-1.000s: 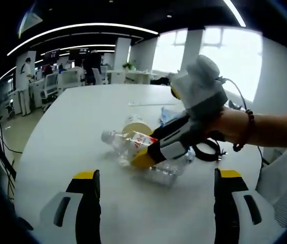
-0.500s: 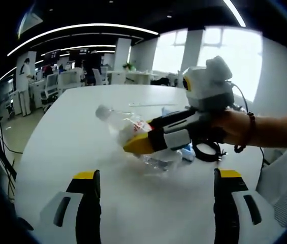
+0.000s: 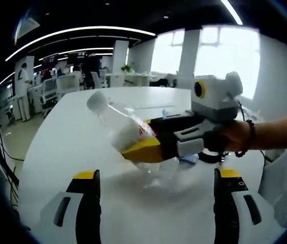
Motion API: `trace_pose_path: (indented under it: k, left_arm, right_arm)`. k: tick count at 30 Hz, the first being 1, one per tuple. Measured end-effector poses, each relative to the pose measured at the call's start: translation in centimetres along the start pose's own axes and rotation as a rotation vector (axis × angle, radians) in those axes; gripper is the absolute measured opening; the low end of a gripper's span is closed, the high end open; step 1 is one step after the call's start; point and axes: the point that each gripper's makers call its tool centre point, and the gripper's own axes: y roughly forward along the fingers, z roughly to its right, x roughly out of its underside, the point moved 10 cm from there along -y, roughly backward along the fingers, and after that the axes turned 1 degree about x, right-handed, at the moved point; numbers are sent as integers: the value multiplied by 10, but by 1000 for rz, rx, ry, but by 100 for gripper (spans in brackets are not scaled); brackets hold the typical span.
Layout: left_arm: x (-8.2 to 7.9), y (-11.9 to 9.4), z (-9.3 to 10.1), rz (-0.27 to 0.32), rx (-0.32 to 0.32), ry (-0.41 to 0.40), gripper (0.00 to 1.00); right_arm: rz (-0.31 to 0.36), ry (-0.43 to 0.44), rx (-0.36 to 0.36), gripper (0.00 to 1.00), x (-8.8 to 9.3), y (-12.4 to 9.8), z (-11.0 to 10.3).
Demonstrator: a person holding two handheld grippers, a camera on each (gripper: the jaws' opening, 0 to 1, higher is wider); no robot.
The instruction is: Arrange the tabletop items into an orderly group along one side of the table until the central work area is clear of visible clutter.
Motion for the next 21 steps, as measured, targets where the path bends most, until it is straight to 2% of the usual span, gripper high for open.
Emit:
trace_pose_path:
  k: [4, 9, 15, 19, 21]
  left_arm:
    - [-8, 9, -2, 32, 3, 45, 91]
    - [-12, 23, -4, 22, 8, 97, 90]
    - [-13, 35, -2, 43, 24, 129, 83]
    - [-10, 43, -1, 39, 34, 142, 73]
    - [-9, 45, 0, 45, 38, 142, 71]
  right_arm:
    - [27, 36, -13, 34, 3, -4, 2]
    - [34, 40, -19, 34, 2, -7, 2]
    - [59, 61, -22, 34, 0, -12, 4]
    - [67, 67, -21, 34, 0, -13, 4]
    - [68, 68, -20, 34, 0, -14, 4]
